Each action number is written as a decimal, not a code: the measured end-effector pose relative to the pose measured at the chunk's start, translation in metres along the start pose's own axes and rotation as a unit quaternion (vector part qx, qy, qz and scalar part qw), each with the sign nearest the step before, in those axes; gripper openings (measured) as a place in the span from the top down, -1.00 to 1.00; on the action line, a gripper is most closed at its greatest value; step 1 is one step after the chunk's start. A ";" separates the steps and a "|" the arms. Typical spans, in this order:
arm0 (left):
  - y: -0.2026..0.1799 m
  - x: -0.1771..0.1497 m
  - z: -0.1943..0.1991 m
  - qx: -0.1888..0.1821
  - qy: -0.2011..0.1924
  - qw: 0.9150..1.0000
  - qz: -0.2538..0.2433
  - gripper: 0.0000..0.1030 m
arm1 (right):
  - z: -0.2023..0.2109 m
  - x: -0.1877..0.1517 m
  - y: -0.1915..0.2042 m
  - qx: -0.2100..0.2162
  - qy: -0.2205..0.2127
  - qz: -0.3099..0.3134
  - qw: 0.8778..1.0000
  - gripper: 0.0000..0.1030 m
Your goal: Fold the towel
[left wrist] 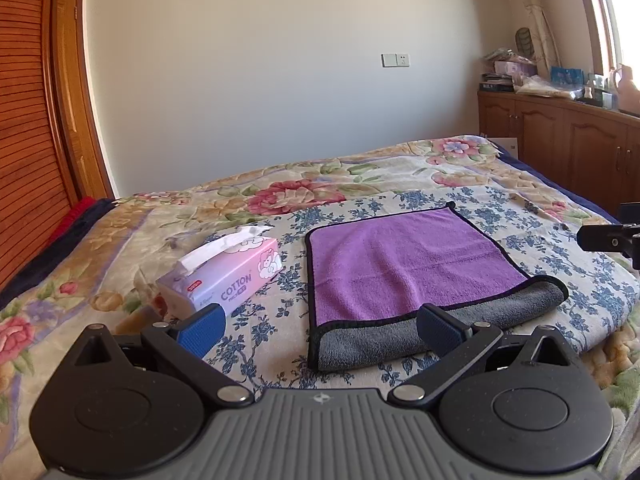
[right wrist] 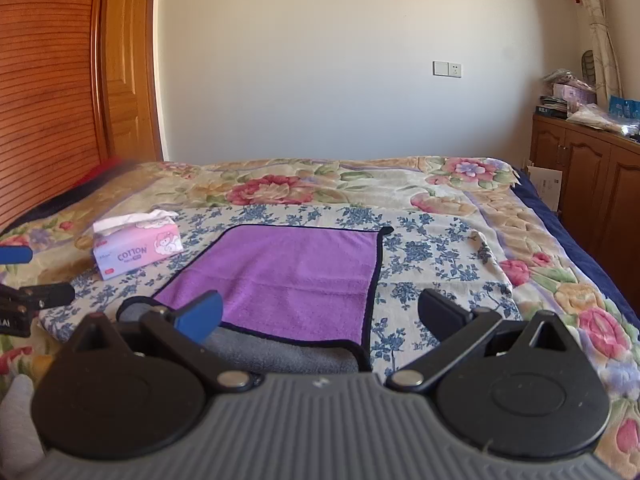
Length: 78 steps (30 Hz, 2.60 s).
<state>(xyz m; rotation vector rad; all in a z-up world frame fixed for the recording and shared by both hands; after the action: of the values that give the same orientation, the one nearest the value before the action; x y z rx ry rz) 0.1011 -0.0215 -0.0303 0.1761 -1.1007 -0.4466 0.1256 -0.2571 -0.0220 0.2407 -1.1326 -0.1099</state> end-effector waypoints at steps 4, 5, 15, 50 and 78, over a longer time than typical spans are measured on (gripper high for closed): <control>0.001 0.004 -0.011 -0.004 0.007 1.000 -0.007 -1.00 | -0.008 0.002 0.000 0.001 0.001 0.011 1.000 -1.00; 0.002 0.005 -0.014 -0.007 0.007 1.000 -0.008 -1.00 | -0.010 0.002 0.000 0.003 0.001 0.015 1.000 -1.00; 0.007 0.008 -0.042 -0.026 0.011 1.000 -0.008 -0.98 | -0.028 0.001 0.002 0.013 0.021 0.038 0.999 -1.00; 0.018 -0.024 -0.116 -0.102 0.091 0.990 0.025 0.00 | -0.085 -0.014 -0.018 0.000 0.146 0.014 0.989 -1.00; 0.019 -0.028 -0.117 -0.112 0.094 0.988 0.039 0.61 | -0.092 -0.014 -0.029 0.011 0.205 -0.018 0.978 -0.37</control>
<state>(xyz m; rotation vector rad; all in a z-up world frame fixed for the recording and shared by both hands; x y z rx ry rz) 0.1999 -0.0014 -0.0989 -0.0231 -0.8629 -0.4711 0.2039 -0.2695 -0.0784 0.2886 -0.7185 -0.0750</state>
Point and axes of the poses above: each gripper's, at about its wrist camera, not at the fingertips, and z roughly against the way its jaws point, y to its left, x to its top, the point moved 1 cm from there along -z, roughly the way its jaws point, and after that the axes turned 14 degrees about -z, right-handed, at the moved point
